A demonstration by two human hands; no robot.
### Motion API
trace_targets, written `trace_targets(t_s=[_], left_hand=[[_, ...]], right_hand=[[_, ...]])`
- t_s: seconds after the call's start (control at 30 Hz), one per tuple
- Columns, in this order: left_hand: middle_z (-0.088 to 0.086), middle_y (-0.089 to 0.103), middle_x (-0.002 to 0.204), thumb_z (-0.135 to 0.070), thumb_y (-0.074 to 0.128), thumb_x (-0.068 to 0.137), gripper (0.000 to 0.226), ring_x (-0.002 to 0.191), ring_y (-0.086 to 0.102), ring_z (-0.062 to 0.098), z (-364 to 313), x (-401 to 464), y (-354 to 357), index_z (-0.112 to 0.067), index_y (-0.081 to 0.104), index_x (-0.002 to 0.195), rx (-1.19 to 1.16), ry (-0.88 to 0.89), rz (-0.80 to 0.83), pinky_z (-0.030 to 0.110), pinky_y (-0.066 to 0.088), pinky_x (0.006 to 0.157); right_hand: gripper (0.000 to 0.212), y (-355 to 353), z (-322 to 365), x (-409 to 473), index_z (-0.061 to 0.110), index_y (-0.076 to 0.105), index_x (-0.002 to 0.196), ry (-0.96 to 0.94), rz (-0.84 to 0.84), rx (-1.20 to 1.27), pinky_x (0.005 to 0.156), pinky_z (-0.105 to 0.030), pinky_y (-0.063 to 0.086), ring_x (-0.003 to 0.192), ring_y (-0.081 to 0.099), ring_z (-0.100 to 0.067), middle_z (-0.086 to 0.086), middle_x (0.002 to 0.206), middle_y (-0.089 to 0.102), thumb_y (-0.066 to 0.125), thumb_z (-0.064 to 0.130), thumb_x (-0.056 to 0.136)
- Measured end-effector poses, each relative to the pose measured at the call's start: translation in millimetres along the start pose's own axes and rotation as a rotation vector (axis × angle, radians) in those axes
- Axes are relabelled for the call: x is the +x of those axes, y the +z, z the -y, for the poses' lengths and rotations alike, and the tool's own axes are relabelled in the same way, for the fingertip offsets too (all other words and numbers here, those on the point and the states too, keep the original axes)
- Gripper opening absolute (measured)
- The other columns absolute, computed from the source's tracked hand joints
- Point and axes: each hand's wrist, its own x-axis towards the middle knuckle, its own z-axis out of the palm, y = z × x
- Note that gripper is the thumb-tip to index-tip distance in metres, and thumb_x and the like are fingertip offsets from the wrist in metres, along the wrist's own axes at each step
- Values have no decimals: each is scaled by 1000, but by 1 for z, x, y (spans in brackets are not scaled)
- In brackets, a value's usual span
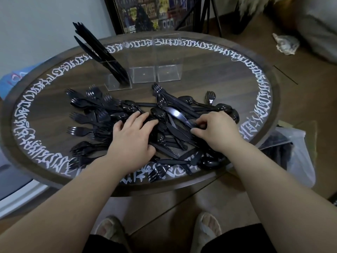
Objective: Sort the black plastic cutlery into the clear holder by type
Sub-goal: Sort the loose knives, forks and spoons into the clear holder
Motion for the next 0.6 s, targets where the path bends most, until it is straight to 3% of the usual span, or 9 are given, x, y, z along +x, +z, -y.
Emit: trace_targets(t_s=[0.17, 0.3, 0.43, 0.6], left_hand=[[-7, 19, 157, -32, 36, 80, 65, 147, 0, 15, -8, 1, -3, -32, 33, 145, -42, 20, -27, 52, 8, 114], [-8, 15, 159, -35, 21, 77, 69, 147, -6, 14, -12, 3, -4, -36, 30, 146, -50, 10, 13, 51, 3, 115], [-8, 18, 158, -38, 21, 80, 66, 147, -4, 15, -9, 5, -1, -36, 33, 145, -62, -13, -7, 50, 4, 115], [-8, 33, 152, -58, 38, 91, 54, 145, 11, 18, -8, 5, 5, -34, 47, 138, -19, 52, -74, 49, 16, 110]], right_hand=[[16, 6, 3, 5, 22, 71, 90, 3, -78, 78, 76, -32, 48, 92, 59, -24, 3, 83, 69, 65, 35, 85], [16, 2, 8, 6, 23, 73, 92, -22, -127, 186, 78, -34, 49, 90, 60, -22, 7, 75, 63, 66, 35, 86], [15, -14, 15, 1, 23, 72, 94, -59, -234, 260, 79, -34, 49, 85, 61, -19, 5, 82, 69, 65, 34, 87], [11, -24, 9, -13, 21, 70, 89, -138, -19, 130, 77, -32, 51, 81, 63, -17, 5, 78, 66, 66, 30, 85]])
